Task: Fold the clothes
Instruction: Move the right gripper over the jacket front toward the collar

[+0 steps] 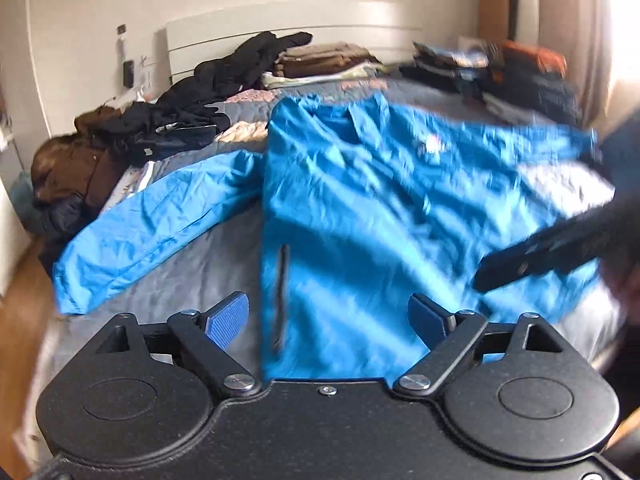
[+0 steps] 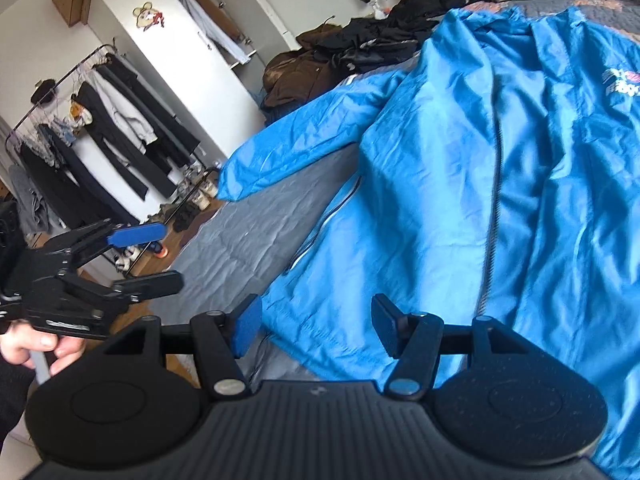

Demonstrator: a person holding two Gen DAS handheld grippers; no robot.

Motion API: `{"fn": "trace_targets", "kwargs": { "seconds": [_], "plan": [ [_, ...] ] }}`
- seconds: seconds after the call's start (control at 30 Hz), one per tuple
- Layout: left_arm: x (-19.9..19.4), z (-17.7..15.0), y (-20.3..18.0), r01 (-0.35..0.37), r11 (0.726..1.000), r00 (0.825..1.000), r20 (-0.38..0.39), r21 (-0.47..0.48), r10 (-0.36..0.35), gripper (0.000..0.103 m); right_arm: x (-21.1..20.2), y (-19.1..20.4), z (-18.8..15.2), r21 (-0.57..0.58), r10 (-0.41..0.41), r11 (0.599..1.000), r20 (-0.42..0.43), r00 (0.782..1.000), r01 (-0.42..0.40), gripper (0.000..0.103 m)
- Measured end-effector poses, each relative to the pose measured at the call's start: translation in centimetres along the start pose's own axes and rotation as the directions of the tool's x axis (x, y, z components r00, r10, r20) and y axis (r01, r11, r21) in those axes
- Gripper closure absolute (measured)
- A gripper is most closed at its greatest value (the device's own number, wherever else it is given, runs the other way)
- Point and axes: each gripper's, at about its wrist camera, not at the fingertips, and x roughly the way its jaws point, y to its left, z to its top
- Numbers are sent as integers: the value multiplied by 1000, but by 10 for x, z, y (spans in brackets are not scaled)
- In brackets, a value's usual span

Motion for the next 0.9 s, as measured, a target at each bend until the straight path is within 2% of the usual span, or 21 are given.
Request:
{"fn": "trace_targets", "kwargs": {
  "seconds": [0.2,0.37,0.53,0.73,0.8,0.9],
  "plan": [
    [32,60,-9,27,993,999,43,-115,-22,15,-11,-37,37,19,-50,999,68,996,48,42],
    [54,96,0,74,959,994,100,-274,-48,14,-6,-71,78,29,-88,996,92,992,85,38],
    [71,94,3,89,931,986,161,-353,-33,11,13,-101,122,22,-99,995,100,990,98,38],
    [97,84,7,115,944,983,173,-310,-63,11,51,-138,174,25,-81,997,129,988,79,38],
    [104,86,8,101,945,983,179,-311,-46,11,69,-151,189,20,-74,997,120,990,72,38],
    [115,86,10,161,932,971,223,-325,-90,11,100,-169,212,-10,-76,997,106,991,77,38]
  ]
}}
